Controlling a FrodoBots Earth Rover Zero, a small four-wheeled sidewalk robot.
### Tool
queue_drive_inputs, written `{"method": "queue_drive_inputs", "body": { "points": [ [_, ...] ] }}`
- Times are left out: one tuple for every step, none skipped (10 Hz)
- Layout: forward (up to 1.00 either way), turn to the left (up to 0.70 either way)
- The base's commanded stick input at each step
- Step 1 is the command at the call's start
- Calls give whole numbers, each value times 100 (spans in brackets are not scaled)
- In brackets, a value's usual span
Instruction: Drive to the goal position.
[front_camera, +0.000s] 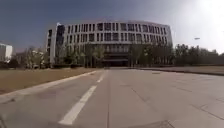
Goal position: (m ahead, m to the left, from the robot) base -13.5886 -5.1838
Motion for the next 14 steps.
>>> {"method": "queue_drive_inputs", "body": {
  "points": [
    [70,-7],
    [70,-25],
    [70,-35],
    [70,-35],
    [70,-35],
    [70,-35],
    [70,-35],
    [70,-35],
    [70,-35],
    [70,-35],
    [70,-35],
    [70,-35],
    [70,-35],
    [70,-35]
  ]
}}
